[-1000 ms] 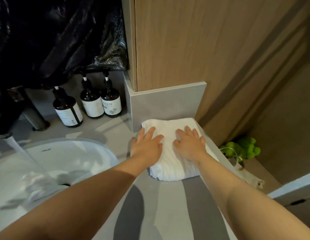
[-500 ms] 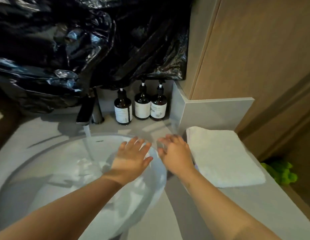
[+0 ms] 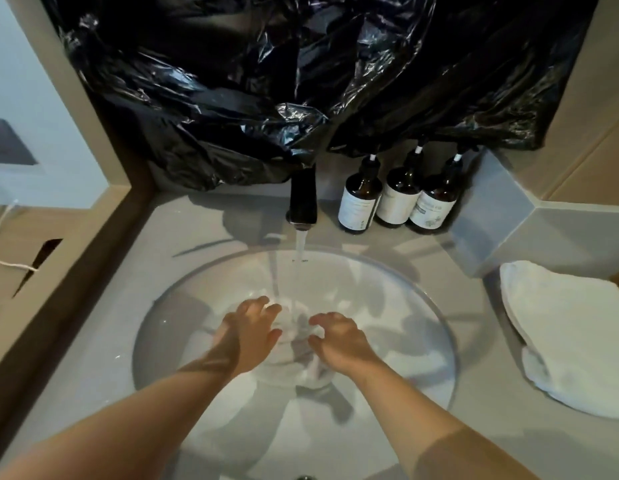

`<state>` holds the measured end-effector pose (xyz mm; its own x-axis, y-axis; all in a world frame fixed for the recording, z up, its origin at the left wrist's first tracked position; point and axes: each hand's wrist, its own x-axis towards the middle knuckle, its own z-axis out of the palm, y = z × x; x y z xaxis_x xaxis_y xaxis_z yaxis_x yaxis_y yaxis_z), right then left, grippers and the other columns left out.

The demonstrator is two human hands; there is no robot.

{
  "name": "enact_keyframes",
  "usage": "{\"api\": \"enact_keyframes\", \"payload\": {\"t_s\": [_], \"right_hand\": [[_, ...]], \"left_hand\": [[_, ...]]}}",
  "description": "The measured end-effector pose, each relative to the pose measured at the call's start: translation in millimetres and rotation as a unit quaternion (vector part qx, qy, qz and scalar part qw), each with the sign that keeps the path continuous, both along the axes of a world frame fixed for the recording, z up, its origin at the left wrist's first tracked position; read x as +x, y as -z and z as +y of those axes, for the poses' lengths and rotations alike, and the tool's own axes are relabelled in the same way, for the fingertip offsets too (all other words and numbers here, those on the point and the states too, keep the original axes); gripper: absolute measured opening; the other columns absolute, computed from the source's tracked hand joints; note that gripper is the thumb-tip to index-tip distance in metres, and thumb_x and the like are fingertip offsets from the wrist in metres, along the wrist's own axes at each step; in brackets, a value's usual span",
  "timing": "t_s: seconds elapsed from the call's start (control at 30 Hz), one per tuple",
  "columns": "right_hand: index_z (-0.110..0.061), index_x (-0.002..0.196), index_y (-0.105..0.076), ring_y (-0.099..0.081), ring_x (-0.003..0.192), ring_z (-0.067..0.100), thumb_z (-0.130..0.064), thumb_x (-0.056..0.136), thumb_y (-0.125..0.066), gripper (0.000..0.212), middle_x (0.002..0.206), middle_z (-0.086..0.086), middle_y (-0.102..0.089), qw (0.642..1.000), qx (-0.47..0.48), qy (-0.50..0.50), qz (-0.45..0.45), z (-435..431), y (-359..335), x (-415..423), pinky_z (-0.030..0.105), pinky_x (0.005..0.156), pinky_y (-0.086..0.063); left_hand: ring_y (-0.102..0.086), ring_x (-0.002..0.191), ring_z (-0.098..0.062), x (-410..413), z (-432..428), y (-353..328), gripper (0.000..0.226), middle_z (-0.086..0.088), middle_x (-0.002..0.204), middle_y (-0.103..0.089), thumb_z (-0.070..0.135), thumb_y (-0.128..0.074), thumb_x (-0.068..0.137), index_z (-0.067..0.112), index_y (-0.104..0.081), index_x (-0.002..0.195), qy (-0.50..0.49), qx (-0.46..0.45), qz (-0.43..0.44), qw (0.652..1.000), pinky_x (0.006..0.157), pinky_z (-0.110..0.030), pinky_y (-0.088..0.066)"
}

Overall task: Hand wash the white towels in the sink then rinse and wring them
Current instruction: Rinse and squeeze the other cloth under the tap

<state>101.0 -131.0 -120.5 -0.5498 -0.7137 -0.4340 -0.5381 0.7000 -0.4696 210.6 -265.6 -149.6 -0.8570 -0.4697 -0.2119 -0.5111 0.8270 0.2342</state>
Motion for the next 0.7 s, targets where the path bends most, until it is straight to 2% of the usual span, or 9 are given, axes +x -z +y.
{"api": "enact_keyframes", "payload": {"t_s": [0.03,0.07,0.13,0.2,0.3,0.43,0.5,0.6,0.7], "right_hand": [[-0.027,0.136,-0.047,-0.042,0.128,0.024,-0.031,0.095,-0.047,0.041,0.139,0.003,-0.046,1.0,-0.004,0.006,-0.007,-5.1,5.6,-2.7,0.031,0.105,-0.036],[-0.027,0.138,-0.044,-0.041,0.129,0.024,-0.033,0.095,-0.049,0.044,0.141,0.003,-0.044,1.0,-0.008,0.015,-0.023,-11.2,12.7,-5.6,0.032,0.105,-0.036],[-0.03,0.144,-0.034,-0.037,0.133,0.022,-0.042,0.09,-0.057,0.06,0.146,-0.003,-0.038,0.998,-0.006,0.026,-0.059,-22.7,27.3,-8.9,0.032,0.107,-0.034],[-0.035,0.147,-0.025,-0.034,0.137,0.02,-0.05,0.082,-0.065,0.078,0.15,-0.008,-0.033,0.995,0.004,0.012,-0.099,-31.0,44.8,-8.1,0.035,0.111,-0.031],[-0.037,0.147,-0.026,-0.038,0.135,0.015,-0.053,0.074,-0.072,0.088,0.149,-0.012,-0.032,0.984,-0.022,0.023,-0.175,-32.2,70.5,-3.9,0.036,0.112,-0.031],[-0.028,0.128,-0.055,-0.06,0.107,0.015,-0.043,0.086,-0.064,0.046,0.12,-0.006,-0.062,0.977,-0.119,0.095,-0.147,-37.0,81.3,-15.5,0.027,0.095,-0.046],[-0.019,0.107,-0.067,-0.064,0.091,0.019,-0.037,0.091,-0.058,0.026,0.097,-0.001,-0.069,0.957,-0.159,0.176,-0.169,-42.1,75.1,-21.9,0.028,0.082,-0.049],[-0.014,0.083,-0.068,-0.065,0.076,0.02,-0.031,0.094,-0.056,0.024,0.081,0.006,-0.07,0.909,-0.226,0.268,-0.227,-43.8,62.1,-25.4,0.031,0.071,-0.052],[-0.011,0.081,-0.067,-0.063,0.071,0.018,-0.03,0.094,-0.057,0.025,0.079,0.006,-0.069,0.868,-0.285,0.307,-0.268,-44.1,44.6,-29.9,0.031,0.07,-0.053]], "left_hand": [[-0.066,0.1,-0.038,-2.2,-4.6,8.3,0.056,-0.018,0.119,-0.063,0.047,-0.04,0.081,0.01,-0.068,0.111,-0.012,0.04,0.016,0.999,0.077,-0.046,-0.056],[-0.063,0.105,-0.037,-4.1,-5.3,15.3,0.067,-0.017,0.126,-0.059,0.053,-0.036,0.076,0.01,-0.065,0.117,-0.033,0.089,0.035,0.995,0.084,-0.045,-0.053],[-0.046,0.128,-0.028,-8.5,-3.7,27.1,0.075,-0.009,0.147,-0.037,0.057,-0.034,0.078,0.016,-0.044,0.14,-0.1,0.151,0.057,0.982,0.104,-0.032,-0.037],[-0.042,0.13,-0.022,-14.1,-5.8,34.3,0.059,-0.003,0.15,-0.03,0.045,-0.046,0.093,0.02,-0.034,0.145,-0.161,0.237,0.066,0.956,0.107,-0.027,-0.03],[-0.052,0.119,-0.021,-20.1,-12.9,41.9,0.042,-0.003,0.141,-0.045,0.024,-0.052,0.097,0.022,-0.044,0.138,-0.263,0.37,0.137,0.88,0.101,-0.031,-0.041],[-0.058,0.107,-0.025,-29.1,-20.4,40.4,0.028,-0.008,0.123,-0.06,0.014,-0.051,0.097,0.015,-0.054,0.126,-0.377,0.464,0.233,0.767,0.095,-0.033,-0.044],[-0.06,0.094,-0.017,-32.4,-18.5,33.4,0.025,-0.007,0.113,-0.061,0.014,-0.05,0.098,0.012,-0.055,0.122,-0.369,0.523,0.264,0.721,0.081,-0.021,-0.049],[-0.062,0.094,-0.015,-41.0,-13.5,28.0,0.027,-0.011,0.117,-0.062,0.019,-0.053,0.097,0.008,-0.057,0.121,-0.337,0.532,0.288,0.722,0.077,-0.017,-0.05],[-0.062,0.101,-0.013,-52.6,-9.3,26.8,0.034,0.001,0.115,-0.062,0.042,-0.058,0.09,0.019,-0.063,0.114,-0.357,0.486,0.275,0.749,0.086,-0.019,-0.049]]}}
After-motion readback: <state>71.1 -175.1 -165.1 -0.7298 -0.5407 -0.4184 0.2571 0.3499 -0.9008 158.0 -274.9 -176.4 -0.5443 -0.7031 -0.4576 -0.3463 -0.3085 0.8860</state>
